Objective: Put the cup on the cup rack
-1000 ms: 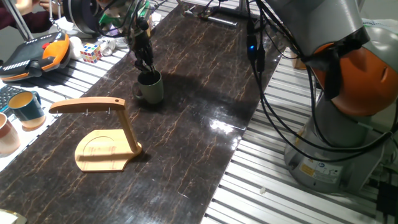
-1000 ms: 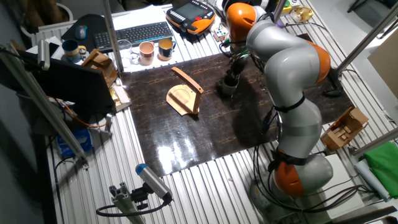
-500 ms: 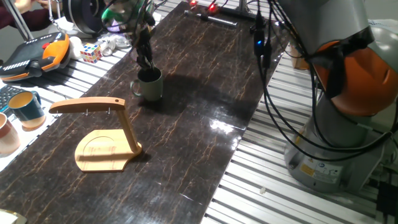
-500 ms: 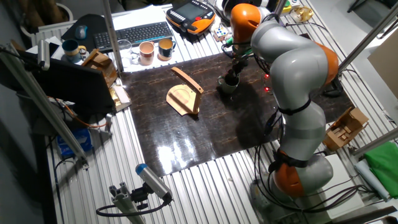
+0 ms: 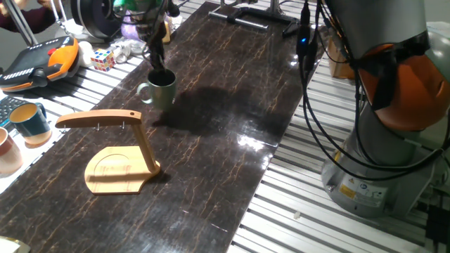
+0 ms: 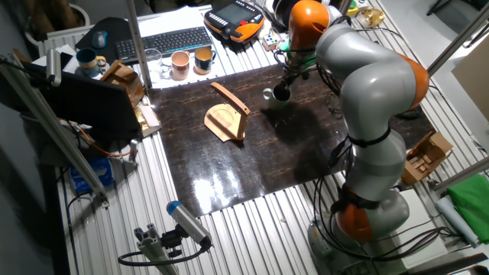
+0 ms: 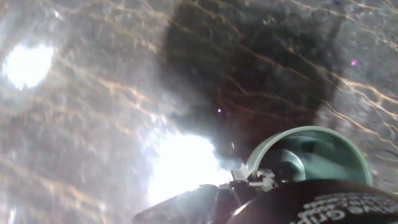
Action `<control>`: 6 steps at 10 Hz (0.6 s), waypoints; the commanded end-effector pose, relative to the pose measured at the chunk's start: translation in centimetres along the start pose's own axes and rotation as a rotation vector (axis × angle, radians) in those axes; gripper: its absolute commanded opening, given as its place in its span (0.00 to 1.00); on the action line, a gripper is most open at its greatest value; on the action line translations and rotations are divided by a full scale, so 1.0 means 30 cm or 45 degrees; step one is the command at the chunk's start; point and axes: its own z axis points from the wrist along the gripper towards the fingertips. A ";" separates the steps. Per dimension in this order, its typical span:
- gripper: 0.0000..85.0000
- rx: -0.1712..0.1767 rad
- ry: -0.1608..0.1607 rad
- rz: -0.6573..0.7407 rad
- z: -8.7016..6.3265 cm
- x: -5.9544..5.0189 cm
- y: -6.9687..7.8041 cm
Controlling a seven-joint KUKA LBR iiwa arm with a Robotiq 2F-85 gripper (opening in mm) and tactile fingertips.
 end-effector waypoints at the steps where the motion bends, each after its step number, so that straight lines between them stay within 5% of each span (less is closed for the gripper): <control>1: 0.01 0.001 0.018 -0.026 -0.015 0.020 -0.013; 6: 0.01 0.032 0.120 -0.108 -0.057 0.144 -0.113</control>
